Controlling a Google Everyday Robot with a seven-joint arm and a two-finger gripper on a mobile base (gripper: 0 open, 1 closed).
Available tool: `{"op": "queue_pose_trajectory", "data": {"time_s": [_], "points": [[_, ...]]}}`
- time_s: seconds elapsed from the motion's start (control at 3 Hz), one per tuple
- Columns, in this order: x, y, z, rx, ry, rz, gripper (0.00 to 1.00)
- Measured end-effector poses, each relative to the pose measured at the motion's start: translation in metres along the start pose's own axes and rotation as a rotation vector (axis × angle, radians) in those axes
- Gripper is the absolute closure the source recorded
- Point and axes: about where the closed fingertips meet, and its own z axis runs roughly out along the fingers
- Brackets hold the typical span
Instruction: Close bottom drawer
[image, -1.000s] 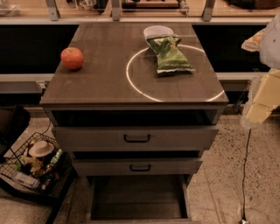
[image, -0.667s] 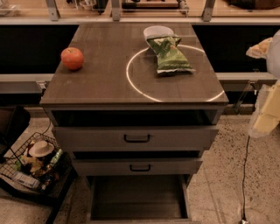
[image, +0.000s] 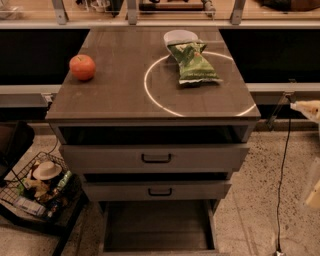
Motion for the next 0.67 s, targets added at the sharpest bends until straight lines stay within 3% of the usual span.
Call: {"op": "queue_pose_trajectory", "data": {"time_s": [0.33, 0.67], "points": [[0.032, 0.036, 0.043, -0.057, 0.027, 0.011, 0.0], [0.052, 0.054, 0.077, -0.11, 0.044, 0.026, 0.13]]}}
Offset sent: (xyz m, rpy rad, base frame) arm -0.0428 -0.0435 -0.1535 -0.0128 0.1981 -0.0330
